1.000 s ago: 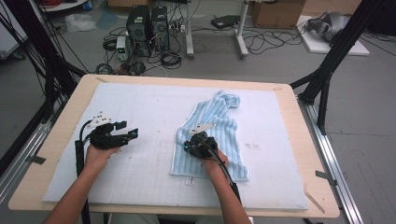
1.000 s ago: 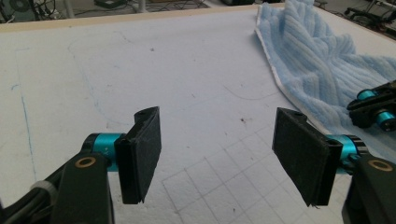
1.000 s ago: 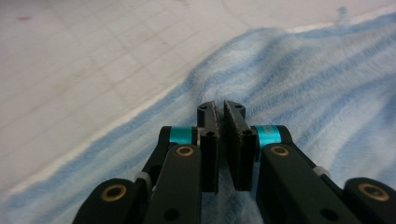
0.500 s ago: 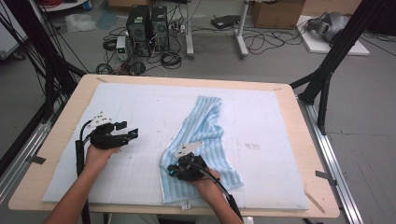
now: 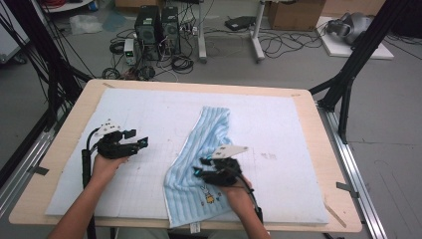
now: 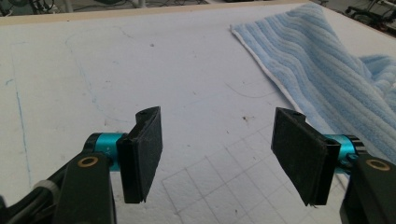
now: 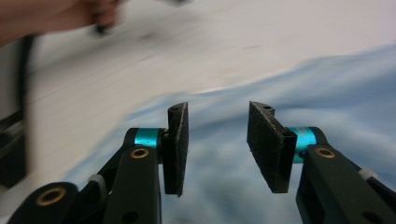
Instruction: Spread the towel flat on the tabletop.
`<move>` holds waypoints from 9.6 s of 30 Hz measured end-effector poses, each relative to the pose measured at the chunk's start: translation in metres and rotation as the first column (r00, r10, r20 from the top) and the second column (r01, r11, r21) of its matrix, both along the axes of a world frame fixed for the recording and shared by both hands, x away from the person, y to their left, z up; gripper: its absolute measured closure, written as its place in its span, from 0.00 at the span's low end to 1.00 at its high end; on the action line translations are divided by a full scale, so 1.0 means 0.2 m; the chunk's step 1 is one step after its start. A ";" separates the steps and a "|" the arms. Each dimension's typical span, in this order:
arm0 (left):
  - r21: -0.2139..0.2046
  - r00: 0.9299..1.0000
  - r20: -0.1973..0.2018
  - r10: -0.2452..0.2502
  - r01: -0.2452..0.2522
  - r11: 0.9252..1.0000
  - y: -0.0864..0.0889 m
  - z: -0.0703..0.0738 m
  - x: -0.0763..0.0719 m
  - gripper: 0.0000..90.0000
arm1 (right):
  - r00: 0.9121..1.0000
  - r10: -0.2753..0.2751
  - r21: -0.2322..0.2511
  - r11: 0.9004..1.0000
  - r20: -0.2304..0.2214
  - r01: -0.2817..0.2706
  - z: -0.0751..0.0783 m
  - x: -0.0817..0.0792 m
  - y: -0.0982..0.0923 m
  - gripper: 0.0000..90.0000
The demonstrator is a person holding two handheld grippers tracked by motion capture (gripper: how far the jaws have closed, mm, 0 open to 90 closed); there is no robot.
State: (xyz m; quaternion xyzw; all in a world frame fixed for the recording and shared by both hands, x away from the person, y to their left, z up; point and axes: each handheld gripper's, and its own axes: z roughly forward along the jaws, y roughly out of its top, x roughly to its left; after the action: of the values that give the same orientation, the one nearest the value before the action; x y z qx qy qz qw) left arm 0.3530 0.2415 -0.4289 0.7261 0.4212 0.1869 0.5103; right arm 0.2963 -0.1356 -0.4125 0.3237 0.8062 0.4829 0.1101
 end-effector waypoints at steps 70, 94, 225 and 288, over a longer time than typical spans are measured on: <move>-0.018 0.995 -0.006 -0.098 0.098 0.995 -0.35 0.05 0.15 0.42 | 0.927 -0.375 -0.194 0.911 -0.027 0.363 -0.08 0.11 -0.48 0.75; 0.246 0.967 -0.110 -0.228 0.249 0.937 -0.90 -0.10 0.33 0.71 | 0.912 -0.409 -0.055 0.911 -0.005 0.409 -0.05 0.08 -0.61 0.67; 0.071 0.994 -0.100 0.031 -0.024 0.997 -0.39 -0.02 0.35 0.57 | 0.907 -0.417 -0.239 0.888 -0.055 0.394 -0.07 0.66 -0.23 0.63; 0.080 0.987 -0.150 0.049 -0.038 0.996 -0.41 -0.08 0.42 0.52 | 0.934 -0.357 -0.293 0.896 -0.023 0.335 -0.15 0.59 -0.25 0.96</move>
State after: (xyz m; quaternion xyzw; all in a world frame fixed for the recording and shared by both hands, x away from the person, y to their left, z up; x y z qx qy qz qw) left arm 0.4379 0.1591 -0.4440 0.7481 0.4672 0.1582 0.4439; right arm 0.4141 -0.1847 -0.4417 0.4608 0.8001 0.3223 0.2088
